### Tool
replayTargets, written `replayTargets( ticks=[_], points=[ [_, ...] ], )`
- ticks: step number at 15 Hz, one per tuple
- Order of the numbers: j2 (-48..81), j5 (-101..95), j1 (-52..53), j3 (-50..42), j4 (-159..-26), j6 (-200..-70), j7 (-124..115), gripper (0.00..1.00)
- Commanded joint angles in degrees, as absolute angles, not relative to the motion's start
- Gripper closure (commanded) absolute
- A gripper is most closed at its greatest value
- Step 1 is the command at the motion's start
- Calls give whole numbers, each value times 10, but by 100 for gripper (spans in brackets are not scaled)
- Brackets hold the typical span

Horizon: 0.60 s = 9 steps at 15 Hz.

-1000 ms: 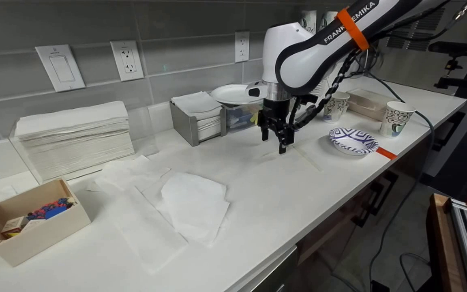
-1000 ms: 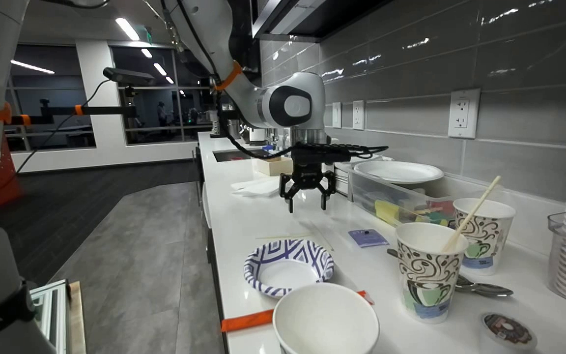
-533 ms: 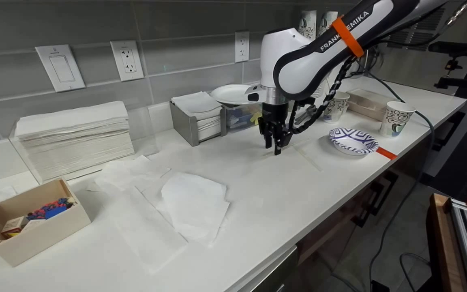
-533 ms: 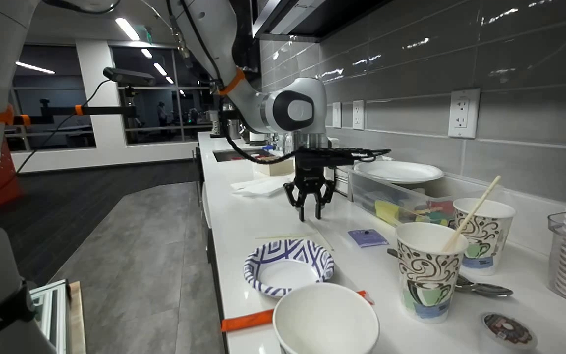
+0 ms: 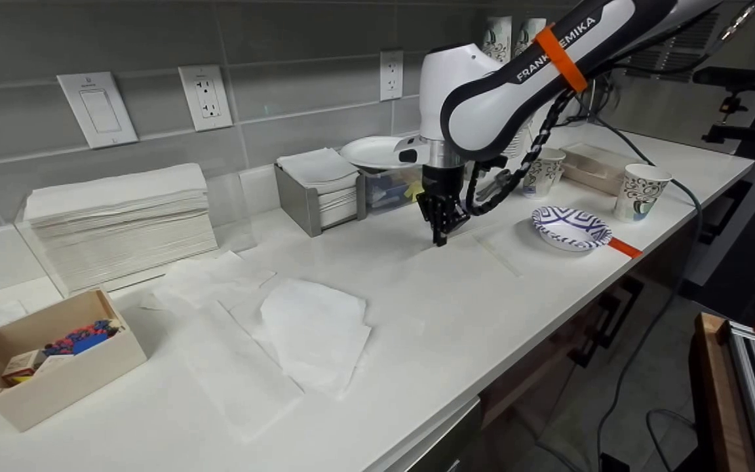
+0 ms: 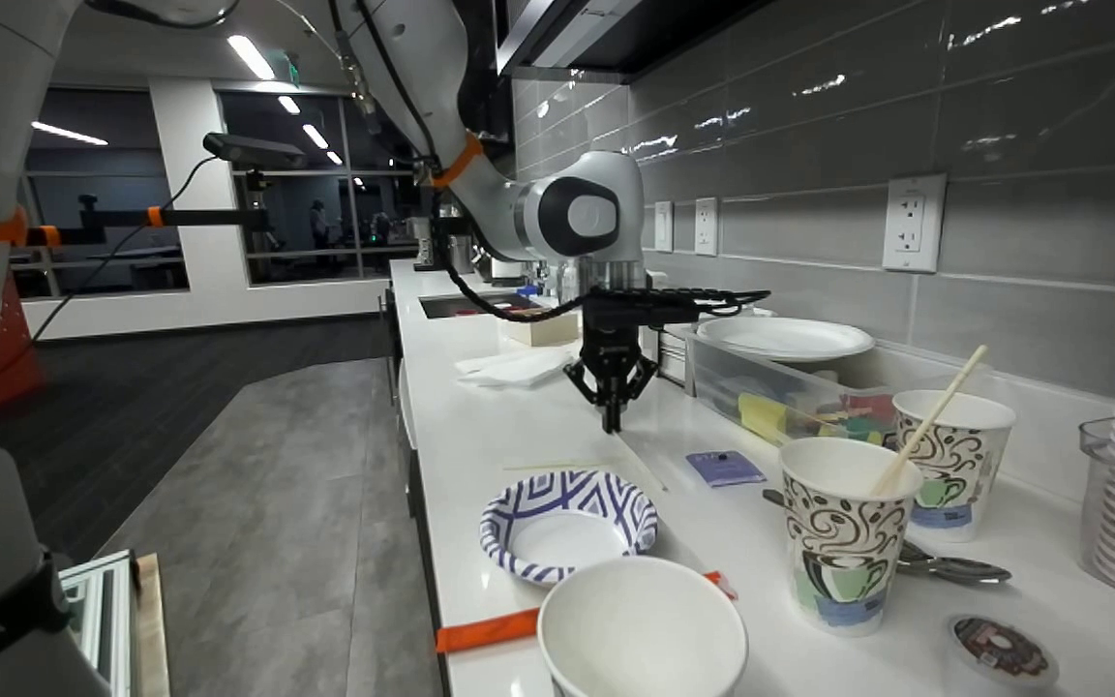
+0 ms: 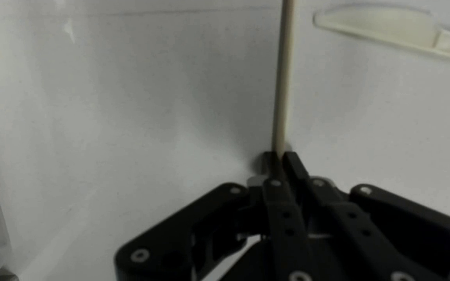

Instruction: Move the chopstick from the counter to the cup

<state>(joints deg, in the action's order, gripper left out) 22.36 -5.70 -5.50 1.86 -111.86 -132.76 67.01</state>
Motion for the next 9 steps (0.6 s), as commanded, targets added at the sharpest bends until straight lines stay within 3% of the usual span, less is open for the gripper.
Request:
replayTargets(
  ticks=[1,9],
  points=[
    [221,-46,-55,27,-1111,-1301,665,98],
    [156,-85,-17,17,-1104,-1281,527,98]
  ],
)
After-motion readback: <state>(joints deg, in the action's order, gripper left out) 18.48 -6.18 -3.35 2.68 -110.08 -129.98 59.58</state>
